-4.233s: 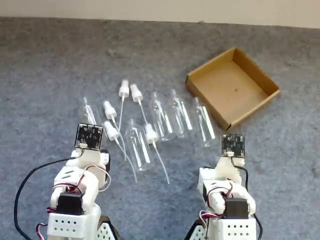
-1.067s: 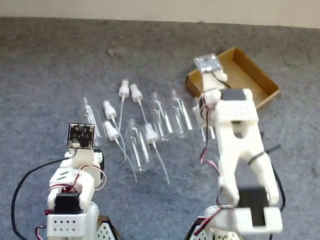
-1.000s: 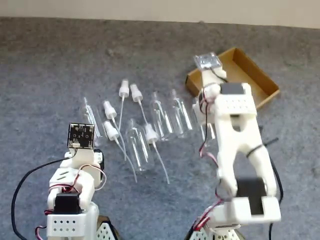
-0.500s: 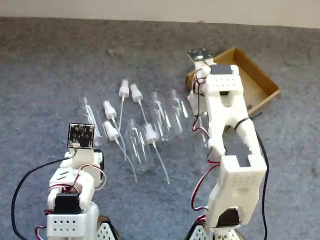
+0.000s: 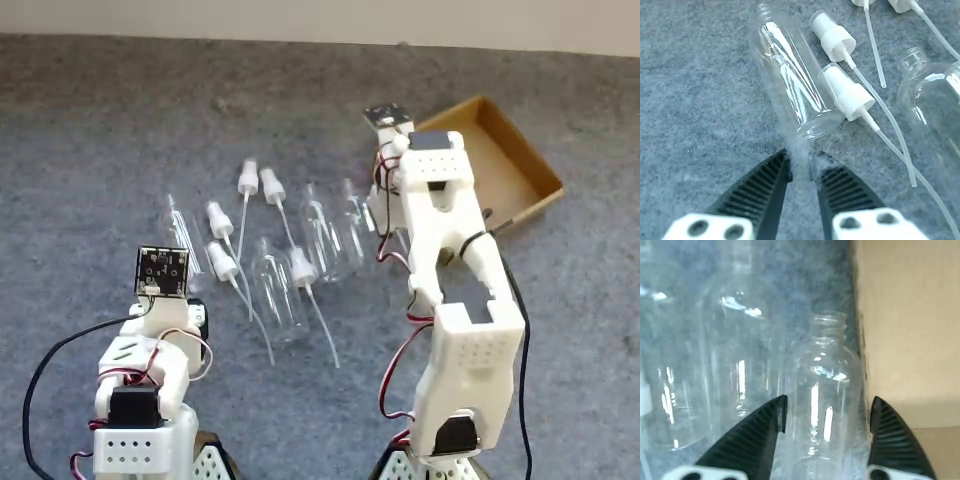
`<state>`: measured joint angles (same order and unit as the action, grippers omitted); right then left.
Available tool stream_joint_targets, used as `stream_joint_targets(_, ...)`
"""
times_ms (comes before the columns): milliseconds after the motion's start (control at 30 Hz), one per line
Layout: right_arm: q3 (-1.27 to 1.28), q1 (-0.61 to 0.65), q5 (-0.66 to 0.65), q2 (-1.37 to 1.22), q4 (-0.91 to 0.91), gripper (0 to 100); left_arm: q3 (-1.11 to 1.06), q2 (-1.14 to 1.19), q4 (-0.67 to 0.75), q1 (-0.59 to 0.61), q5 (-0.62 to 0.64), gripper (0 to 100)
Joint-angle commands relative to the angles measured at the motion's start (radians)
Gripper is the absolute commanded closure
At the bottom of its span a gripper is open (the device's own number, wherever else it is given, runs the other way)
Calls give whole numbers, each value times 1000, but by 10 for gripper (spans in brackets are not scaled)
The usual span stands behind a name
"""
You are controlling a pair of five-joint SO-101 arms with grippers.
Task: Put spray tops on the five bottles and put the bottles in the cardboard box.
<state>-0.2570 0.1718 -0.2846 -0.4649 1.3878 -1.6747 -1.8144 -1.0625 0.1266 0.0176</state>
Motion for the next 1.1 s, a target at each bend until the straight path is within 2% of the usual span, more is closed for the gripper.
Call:
stream_joint_targets(0, -70, 8, 9, 4, 12, 767, -21, -2, 2, 10, 2, 992)
stream_joint_targets(133, -110, -7, 9, 5, 18, 767, -21, -2, 2, 10, 2, 992)
stream_joint_targets(433, -384, -10, 9, 4, 255, 767, -21, -2, 2, 10, 2, 992)
stream_joint_targets(567, -453, 13, 9, 1, 303, 767, -21, -2, 2, 10, 2, 992)
stream_joint_targets(800, -381, 59, 9, -5, 309, 767, -21, -2, 0, 10, 2, 992)
stream_joint_targets(1067, -260, 54, 11, -1, 268, 768, -21, -2, 0, 10, 2, 992)
